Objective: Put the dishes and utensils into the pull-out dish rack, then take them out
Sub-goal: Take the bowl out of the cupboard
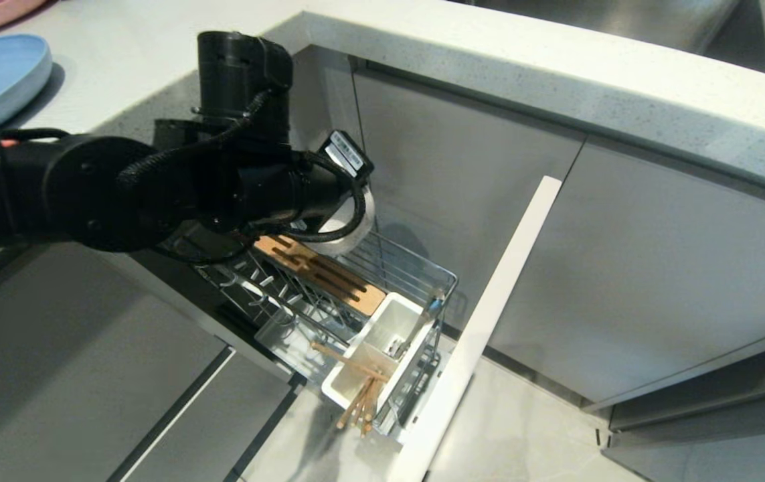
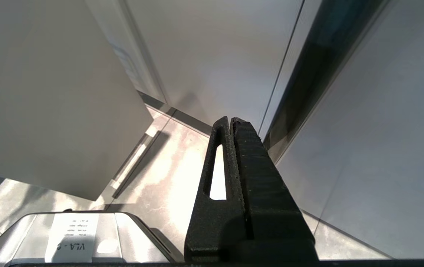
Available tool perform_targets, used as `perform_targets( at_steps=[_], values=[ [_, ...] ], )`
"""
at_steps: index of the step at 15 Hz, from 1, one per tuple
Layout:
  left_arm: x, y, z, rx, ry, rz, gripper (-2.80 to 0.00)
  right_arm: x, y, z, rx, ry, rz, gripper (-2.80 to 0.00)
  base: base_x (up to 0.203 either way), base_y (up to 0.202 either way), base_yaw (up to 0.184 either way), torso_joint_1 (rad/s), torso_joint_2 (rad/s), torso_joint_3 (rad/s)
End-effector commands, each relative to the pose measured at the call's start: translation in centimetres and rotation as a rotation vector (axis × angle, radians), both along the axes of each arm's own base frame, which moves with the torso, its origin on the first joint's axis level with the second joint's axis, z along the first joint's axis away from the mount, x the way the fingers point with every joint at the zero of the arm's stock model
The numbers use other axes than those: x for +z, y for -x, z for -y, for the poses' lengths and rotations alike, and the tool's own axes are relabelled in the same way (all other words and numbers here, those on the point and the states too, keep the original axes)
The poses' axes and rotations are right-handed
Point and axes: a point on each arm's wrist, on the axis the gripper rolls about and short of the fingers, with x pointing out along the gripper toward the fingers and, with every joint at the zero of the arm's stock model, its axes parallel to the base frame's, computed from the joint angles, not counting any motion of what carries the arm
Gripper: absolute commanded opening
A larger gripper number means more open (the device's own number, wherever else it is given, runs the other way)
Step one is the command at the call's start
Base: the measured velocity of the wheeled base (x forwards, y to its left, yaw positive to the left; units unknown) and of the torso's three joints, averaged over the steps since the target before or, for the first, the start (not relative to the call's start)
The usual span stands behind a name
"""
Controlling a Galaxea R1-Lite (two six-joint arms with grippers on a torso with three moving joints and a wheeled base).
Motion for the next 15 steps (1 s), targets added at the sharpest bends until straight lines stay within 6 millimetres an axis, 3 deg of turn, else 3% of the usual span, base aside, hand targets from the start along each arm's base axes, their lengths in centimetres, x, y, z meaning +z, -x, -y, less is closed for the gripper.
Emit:
perform_targets(
  at_steps=[1,5,7,11,15],
  values=[
    [2.7,2.6,-1.3,-0.019,0.054,0.063,-2.8,0.0,0.0,0.0,0.001,0.0,0.005,-2.8,0.0,0.0,0.0,0.0,0.0,0.0],
    [6.1,8.0,-3.4,-0.097,0.125,0.153,-2.8,0.0,0.0,0.0,0.0,0.0,0.003,-2.8,0.0,0.0,0.0,0.0,0.0,0.0],
    [8.0,11.4,-5.5,-0.136,0.165,0.226,-2.8,0.0,0.0,0.0,0.0,0.0,0.003,-2.8,0.0,0.0,0.0,0.0,0.0,0.0],
    [11.4,17.5,-11.2,-0.182,0.224,0.414,-2.8,0.0,0.0,0.0,0.001,0.0,0.003,-2.8,0.0,0.0,0.0,0.0,0.0,0.0],
    [13.1,21.2,-16.9,-0.086,0.175,0.619,-2.8,0.0,0.0,0.0,0.0,0.0,0.003,-2.8,0.0,0.0,0.0,0.0,0.0,0.0]
  ],
)
